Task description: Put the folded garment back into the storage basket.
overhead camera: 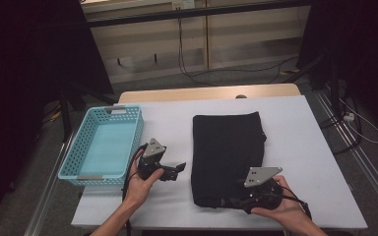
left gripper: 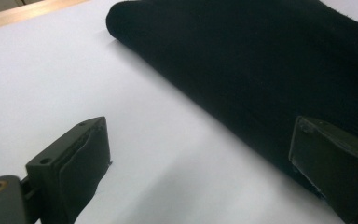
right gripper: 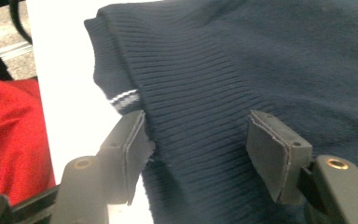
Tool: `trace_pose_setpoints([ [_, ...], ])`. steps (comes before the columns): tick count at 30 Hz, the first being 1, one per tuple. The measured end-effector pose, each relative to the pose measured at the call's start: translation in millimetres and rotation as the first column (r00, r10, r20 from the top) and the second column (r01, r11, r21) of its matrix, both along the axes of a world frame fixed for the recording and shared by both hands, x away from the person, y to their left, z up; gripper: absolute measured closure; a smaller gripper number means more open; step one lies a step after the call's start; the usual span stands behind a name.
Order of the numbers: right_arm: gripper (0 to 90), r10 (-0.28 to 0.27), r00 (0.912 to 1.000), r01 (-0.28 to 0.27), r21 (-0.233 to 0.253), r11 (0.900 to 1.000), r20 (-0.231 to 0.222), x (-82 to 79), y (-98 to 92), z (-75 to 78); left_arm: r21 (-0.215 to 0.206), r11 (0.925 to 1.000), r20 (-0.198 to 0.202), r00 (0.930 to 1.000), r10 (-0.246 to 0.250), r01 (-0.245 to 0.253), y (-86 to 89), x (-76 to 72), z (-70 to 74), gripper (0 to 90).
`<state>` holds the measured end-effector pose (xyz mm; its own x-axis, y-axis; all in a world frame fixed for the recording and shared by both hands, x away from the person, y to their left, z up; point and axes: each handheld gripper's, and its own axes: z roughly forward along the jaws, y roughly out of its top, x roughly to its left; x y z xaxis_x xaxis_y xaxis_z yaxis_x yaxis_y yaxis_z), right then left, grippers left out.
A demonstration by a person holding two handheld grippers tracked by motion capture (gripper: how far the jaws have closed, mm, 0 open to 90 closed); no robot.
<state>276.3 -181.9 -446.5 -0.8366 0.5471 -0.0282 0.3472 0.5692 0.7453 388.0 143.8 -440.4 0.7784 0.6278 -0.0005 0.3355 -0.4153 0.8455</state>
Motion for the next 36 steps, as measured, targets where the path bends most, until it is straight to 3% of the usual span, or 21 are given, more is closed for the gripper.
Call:
trace_pose_setpoints([
  [4,38.0,0.022,0.9997,-0.022,-0.017,1.000,-0.009,-4.2,3.3,-3.0,0.018,0.9998,0.003,0.9999,-0.011,0.011,-0.6,-0.6,0.2,5.2],
  [6,37.4,0.030,0.9994,-0.031,-0.029,0.999,-0.017,-6.1,5.1,-5.1,0.001,1.0000,0.005,1.0000,-0.001,0.001,-2.3,-1.8,0.2,5.2],
  [9,36.7,0.035,0.9991,-0.036,-0.055,0.998,-0.026,-6.2,8.5,-9.4,0.009,1.0000,0.007,1.0000,-0.002,0.002,-2.9,-1.2,-0.5,5.2],
  [12,28.5,0.050,0.9979,-0.053,-0.072,0.996,-0.042,-5.1,14.5,-12.7,0.014,0.9999,0.002,1.0000,-0.005,0.005,-3.2,0.3,-1.8,5.1],
  [14,26.9,0.055,0.9981,-0.058,-0.096,0.994,-0.027,-5.7,18.7,-14.6,0.020,0.9998,-0.008,0.9999,-0.009,0.009,-3.4,2.0,-3.4,5.0],
  [18,32.5,0.051,0.9983,-0.047,-0.142,0.989,0.029,-7.7,23.0,-17.5,0.013,0.9999,-0.020,0.9998,-0.009,0.009,-5.4,2.8,-4.7,5.0],
  [21,39.3,0.057,0.9975,-0.049,-0.161,0.986,0.042,-7.0,23.2,-17.0,0.012,0.9999,-0.010,0.9999,-0.008,0.008,-7.8,2.5,-4.2,5.0],
  [25,54.6,0.039,0.9975,-0.028,-0.178,0.984,0.059,-4.6,22.3,-15.0,0.011,0.9999,0.007,1.0000,0.000,0.000,-11.5,3.7,-4.7,5.0],
  [27,66.7,0.029,0.9969,-0.015,-0.184,0.983,0.073,-2.8,20.7,-14.6,0.002,1.0000,0.005,1.0000,0.008,-0.008,-14.4,5.6,-5.9,5.0],
  [30,67.9,0.025,0.9979,-0.014,-0.167,0.986,0.061,0.2,18.4,-14.2,-0.035,0.9992,-0.013,0.9998,0.017,-0.018,-19.2,9.9,-6.9,5.0],
  [31,69.2,0.024,0.9984,-0.016,-0.161,0.987,0.052,1.2,17.9,-13.7,-0.019,0.9996,0.016,0.9997,0.020,-0.020,-20.9,11.6,-6.0,5.0],
  [33,71.7,0.018,0.9995,-0.014,-0.135,0.991,0.027,4.2,15.5,-13.1,-0.044,0.9985,0.008,0.9994,0.032,-0.032,-25.8,14.2,-3.9,5.0],
  [36,73.4,0.012,0.9997,-0.014,-0.086,0.996,-0.023,9.5,10.6,-12.6,-0.021,0.9997,0.021,0.9997,0.016,-0.016,-34.0,18.8,0.6,5.0],
])
